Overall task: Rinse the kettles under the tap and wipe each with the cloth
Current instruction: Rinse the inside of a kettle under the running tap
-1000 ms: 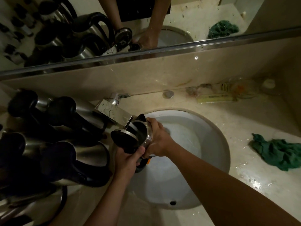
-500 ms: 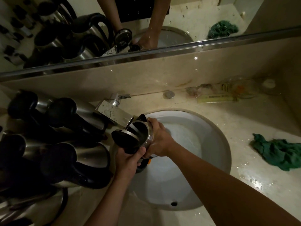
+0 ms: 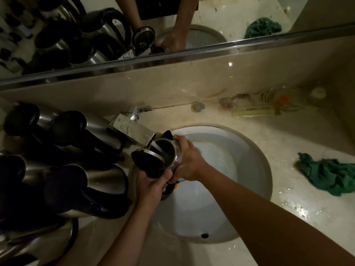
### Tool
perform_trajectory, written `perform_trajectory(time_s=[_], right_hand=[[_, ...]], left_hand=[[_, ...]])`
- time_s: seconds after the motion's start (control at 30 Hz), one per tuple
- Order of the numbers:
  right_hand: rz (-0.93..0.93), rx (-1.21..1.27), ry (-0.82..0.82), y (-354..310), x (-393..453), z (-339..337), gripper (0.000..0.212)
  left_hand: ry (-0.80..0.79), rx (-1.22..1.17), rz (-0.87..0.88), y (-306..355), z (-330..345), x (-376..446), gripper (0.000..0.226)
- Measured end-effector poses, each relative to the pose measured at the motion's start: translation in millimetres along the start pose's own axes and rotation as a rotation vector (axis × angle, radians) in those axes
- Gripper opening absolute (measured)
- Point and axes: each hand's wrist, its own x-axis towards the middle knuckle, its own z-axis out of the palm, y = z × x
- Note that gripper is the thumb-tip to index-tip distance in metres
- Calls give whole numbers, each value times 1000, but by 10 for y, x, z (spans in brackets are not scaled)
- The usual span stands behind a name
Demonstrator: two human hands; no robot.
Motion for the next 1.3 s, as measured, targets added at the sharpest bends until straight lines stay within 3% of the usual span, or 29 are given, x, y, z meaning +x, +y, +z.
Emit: perform_trajectory(time_s=[0.07,0.3,0.57,0.7,0.97,1.1,1.3], right_hand=[[-3,-2,1,15,-2,-5,141],[-20,-70,8,15,46,6,141],[-35,-115,-10,-69,23,29,143],[-20,-105,-8,-98,24,32,142],[0,-76,-20,-85,31,23,142],[-15,-84,-6,-70,29,45,144],[-31,-75,8,-38,24,40,143]], left_hand=[[-2,-10,9,-3,6,-4,55],[-4,-16,12,-61,-11,22,34],[24,21,17,-43,-81,-13,42],[36,34,41,0,-89,-24,58],[37,35,-11,33,-61,-32,60],[23,48,-21,31,-79,-49,77],[26,55,-19,12,-63,-39,62]])
